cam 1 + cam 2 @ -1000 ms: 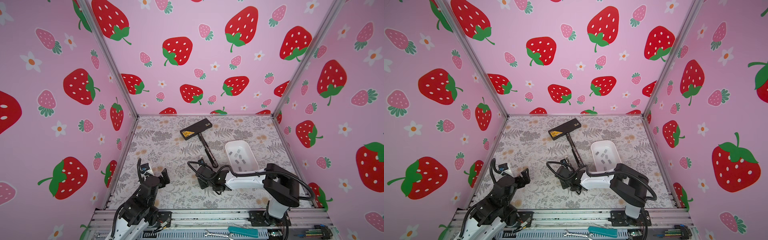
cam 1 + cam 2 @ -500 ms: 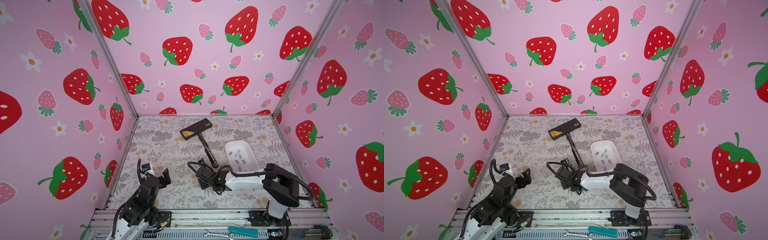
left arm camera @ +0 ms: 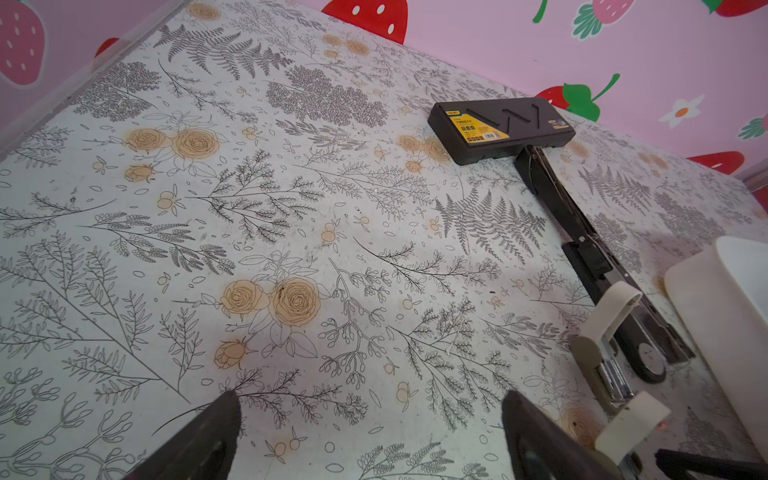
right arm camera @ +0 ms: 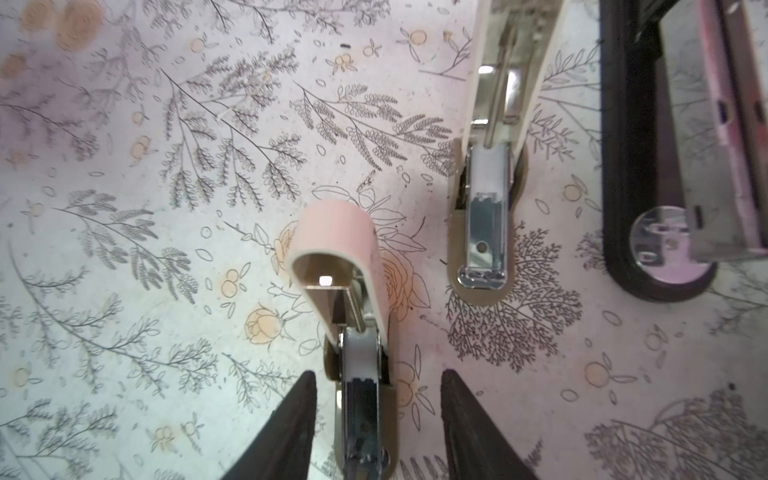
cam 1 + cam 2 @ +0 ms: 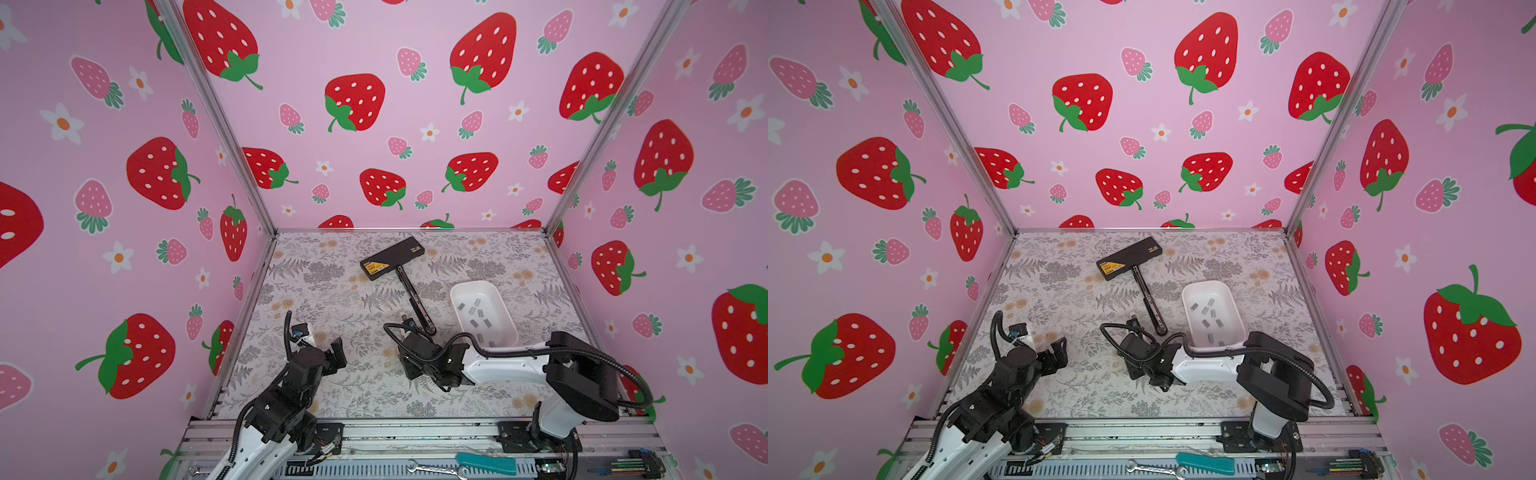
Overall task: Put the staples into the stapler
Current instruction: 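Lift the right gripper up and away from the remover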
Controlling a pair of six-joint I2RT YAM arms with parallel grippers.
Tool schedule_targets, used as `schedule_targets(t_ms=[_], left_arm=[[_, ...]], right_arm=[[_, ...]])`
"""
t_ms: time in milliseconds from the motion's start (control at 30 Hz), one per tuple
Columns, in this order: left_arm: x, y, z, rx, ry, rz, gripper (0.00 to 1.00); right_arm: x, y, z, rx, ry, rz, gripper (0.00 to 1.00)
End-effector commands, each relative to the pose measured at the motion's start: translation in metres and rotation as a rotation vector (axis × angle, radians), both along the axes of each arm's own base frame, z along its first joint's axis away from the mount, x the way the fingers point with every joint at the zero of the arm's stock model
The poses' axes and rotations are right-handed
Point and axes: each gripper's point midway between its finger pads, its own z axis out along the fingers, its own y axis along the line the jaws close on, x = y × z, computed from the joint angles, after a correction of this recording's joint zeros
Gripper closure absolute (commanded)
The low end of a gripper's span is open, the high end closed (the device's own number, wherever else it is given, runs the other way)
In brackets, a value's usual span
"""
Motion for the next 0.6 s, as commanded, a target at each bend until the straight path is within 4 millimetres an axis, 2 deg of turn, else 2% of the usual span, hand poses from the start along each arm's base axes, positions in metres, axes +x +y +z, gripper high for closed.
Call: schedule_targets(t_ms=[0, 133, 267, 400, 500, 567], left_arm=[[0.002, -0.001, 0.008, -0.018, -0.027, 0.003, 0.01], [0.001, -0.002, 0.008, -0.028, -0.030, -0.007, 0.01], [-0.001, -0.004, 0.010, -0.038, -0.042, -0.022, 0.01], [-0.003, -0.012, 0.011, -0.066, -0.054, -0.066, 0.01], [-0.004, -0.014, 0.011, -0.091, -0.059, -0.074, 0.01], [-0.005, -0.014, 0.010, -0.104, -0.061, -0.072, 0.01]], right_arm=[[0.002, -0.002, 0.027, 0.077, -0.039, -0.021, 0.49], [0.002, -0.006, 0.061, 0.190, -0.089, -0.019, 0.49], [0.000, -0.021, 0.089, 0.340, -0.129, -0.047, 0.49], [0.011, -0.048, 0.126, 0.365, -0.254, -0.104, 0.51], [0.022, -0.081, 0.154, 0.312, -0.353, -0.190, 0.58], [0.030, -0.103, 0.172, 0.264, -0.422, -0.236, 0.59]])
